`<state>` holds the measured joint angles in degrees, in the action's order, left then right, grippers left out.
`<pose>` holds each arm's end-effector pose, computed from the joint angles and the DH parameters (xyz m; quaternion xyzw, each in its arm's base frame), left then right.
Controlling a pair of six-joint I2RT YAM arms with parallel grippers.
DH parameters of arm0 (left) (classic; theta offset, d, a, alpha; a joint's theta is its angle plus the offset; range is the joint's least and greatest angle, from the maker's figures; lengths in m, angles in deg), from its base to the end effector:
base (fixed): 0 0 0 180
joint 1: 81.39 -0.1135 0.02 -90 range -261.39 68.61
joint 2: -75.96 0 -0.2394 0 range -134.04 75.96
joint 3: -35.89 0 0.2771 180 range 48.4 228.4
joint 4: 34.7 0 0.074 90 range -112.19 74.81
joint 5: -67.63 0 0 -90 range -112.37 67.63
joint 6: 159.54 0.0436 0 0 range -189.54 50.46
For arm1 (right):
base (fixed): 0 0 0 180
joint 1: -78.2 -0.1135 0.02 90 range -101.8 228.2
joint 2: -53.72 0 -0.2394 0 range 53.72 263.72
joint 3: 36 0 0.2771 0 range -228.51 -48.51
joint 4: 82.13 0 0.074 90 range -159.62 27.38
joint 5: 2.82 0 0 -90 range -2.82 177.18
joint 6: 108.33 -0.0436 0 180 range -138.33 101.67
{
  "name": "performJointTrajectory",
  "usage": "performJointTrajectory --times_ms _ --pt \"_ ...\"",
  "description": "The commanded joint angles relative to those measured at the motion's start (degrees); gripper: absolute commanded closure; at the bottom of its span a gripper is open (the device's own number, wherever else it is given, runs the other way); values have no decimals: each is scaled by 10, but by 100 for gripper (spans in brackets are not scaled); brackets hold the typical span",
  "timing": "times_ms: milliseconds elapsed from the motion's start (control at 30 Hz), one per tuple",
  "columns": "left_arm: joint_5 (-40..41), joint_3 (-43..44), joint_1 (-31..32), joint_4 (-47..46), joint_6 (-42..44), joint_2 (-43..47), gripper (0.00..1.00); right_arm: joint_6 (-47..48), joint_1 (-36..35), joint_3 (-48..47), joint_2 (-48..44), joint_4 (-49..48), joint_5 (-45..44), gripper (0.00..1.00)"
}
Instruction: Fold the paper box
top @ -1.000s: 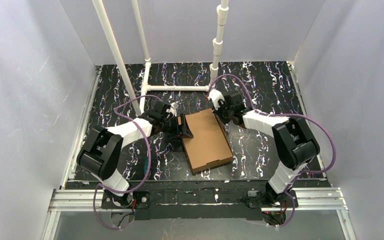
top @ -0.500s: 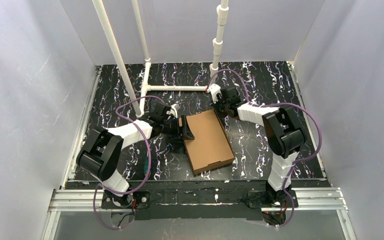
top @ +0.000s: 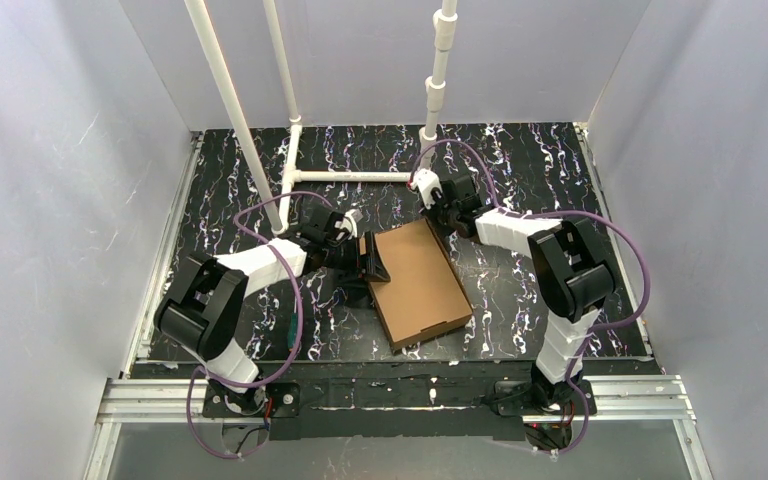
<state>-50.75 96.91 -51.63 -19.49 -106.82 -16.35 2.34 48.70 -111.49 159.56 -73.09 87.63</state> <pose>0.2882 -0.1886 0.1273 0.0316 0.9045 -0.3882 0.1738 0.3613 0.2048 0.1292 -0.3848 0.8181 0.0364 0.4259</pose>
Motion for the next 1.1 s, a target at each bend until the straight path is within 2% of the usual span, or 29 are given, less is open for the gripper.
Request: performJointTrajectory --times_ms 0,167,233,367,467,533,600,667,733,800,833,933,1067 --pt "4 22 4 3 23 -7 32 7 3 -47 17 8 25 99" --pt "-2 36 4 3 23 -22 32 -25 -50 -58 22 17 67 99" --pt "-1 43 4 6 23 -21 32 -38 -52 -52 9 11 39 99" --pt "19 57 4 28 28 5 30 -34 1 -35 -42 23 -61 99" --pt "69 62 4 58 34 49 27 -23 52 4 -120 33 -77 99" --pt "102 54 4 71 34 92 23 -16 84 39 -186 56 -60 85" --pt "132 36 4 81 31 143 19 -1 104 72 -255 83 -17 62" --pt "151 6 4 81 19 200 17 39 119 100 -324 125 76 36" --pt "154 -31 3 74 -2 254 14 40 125 118 -374 163 167 13" --pt "142 -81 -1 43 -46 312 2 -13 129 135 -389 174 275 4" --pt "126 -115 -3 13 -72 334 2 -39 130 142 -384 176 317 2" --pt "73 -210 -6 -70 -158 372 2 -92 151 175 -370 143 372 2" --pt "59 -242 2 -72 -185 396 9 -110 164 203 -331 129 410 2"
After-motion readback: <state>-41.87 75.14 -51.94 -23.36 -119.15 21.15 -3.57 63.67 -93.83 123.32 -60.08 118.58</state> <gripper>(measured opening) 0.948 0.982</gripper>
